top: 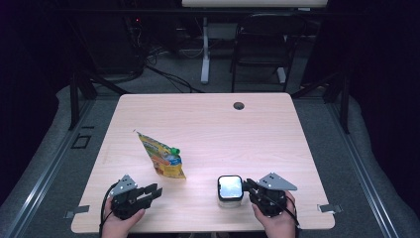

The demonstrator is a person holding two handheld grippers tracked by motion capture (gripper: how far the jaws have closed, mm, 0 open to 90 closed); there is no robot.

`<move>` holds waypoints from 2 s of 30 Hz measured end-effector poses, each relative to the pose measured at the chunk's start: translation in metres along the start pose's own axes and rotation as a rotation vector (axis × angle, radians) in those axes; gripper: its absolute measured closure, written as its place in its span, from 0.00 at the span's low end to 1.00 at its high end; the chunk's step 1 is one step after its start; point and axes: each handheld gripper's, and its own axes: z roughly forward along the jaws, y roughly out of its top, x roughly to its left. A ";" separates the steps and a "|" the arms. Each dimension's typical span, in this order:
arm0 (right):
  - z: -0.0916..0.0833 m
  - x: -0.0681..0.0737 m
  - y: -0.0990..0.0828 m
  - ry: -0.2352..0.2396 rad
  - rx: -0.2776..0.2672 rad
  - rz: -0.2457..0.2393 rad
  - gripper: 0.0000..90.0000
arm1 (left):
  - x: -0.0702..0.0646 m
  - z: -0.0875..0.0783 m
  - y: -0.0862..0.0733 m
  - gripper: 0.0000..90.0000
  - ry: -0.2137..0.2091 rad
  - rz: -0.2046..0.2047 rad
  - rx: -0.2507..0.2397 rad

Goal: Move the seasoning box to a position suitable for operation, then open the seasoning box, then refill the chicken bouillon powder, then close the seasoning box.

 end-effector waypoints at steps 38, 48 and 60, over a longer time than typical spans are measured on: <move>0.002 -0.003 0.000 0.008 -0.012 0.030 0.93 | -0.036 0.033 0.018 0.79 -0.073 0.082 0.034; 0.002 -0.005 -0.001 0.011 -0.013 0.043 0.93 | -0.054 0.054 0.037 0.84 -0.097 0.077 0.024; 0.002 -0.006 -0.002 0.013 -0.019 0.072 0.94 | -0.068 0.066 0.044 0.93 -0.123 0.092 0.036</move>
